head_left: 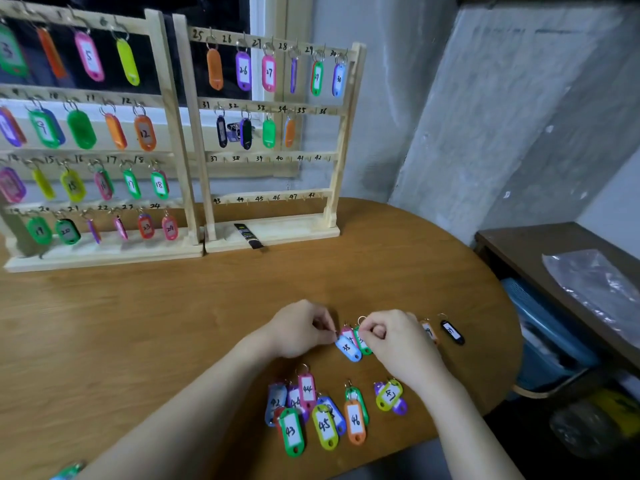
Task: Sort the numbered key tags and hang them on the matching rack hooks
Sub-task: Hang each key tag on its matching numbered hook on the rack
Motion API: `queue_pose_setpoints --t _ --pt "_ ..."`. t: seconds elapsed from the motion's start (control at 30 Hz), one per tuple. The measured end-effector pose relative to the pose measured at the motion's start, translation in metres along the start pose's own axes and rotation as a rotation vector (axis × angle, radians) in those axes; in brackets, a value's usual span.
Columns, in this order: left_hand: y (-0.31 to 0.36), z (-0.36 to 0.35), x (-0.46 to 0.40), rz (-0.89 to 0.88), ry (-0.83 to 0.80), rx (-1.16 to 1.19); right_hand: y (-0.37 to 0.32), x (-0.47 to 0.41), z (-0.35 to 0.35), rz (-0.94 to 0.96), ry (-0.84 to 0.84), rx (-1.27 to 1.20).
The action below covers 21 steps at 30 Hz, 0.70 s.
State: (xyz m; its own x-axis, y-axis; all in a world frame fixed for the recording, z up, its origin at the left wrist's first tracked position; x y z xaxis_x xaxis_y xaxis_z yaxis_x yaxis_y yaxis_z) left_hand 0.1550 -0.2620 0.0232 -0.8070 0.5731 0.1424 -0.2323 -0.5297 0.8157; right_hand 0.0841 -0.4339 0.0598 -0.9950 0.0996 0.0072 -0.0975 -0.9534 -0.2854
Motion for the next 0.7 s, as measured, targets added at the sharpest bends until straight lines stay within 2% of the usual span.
queue_pose_setpoints --t 0.23,0.5,0.6,0.7 --pt "-0.007 0.016 0.011 0.001 -0.105 0.173 -0.01 -0.006 -0.004 -0.013 -0.026 0.083" --pt "-0.009 0.022 0.019 0.008 -0.082 0.208 -0.024 -0.013 -0.013 -0.025 0.006 0.141" --pt "-0.009 0.025 0.02 0.018 -0.034 0.232 -0.025 -0.015 -0.013 -0.006 0.013 0.147" --pt "-0.008 0.035 0.02 0.006 0.069 0.249 -0.023 -0.019 -0.011 0.002 0.021 0.035"
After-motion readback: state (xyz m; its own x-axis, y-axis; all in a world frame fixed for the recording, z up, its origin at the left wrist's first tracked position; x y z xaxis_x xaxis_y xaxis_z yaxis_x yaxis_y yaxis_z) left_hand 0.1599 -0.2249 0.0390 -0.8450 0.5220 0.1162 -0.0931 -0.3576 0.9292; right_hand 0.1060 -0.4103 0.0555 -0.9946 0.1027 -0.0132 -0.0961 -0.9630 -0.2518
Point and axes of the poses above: each hand's wrist, its own x-axis away from the middle knuckle, its own z-axis out of the back of the hand, y = z × x, the point moved 4 cm from there along -x, towards the middle knuckle, and after that the axes turned 11 degrees about x, right-handed, at the moved point
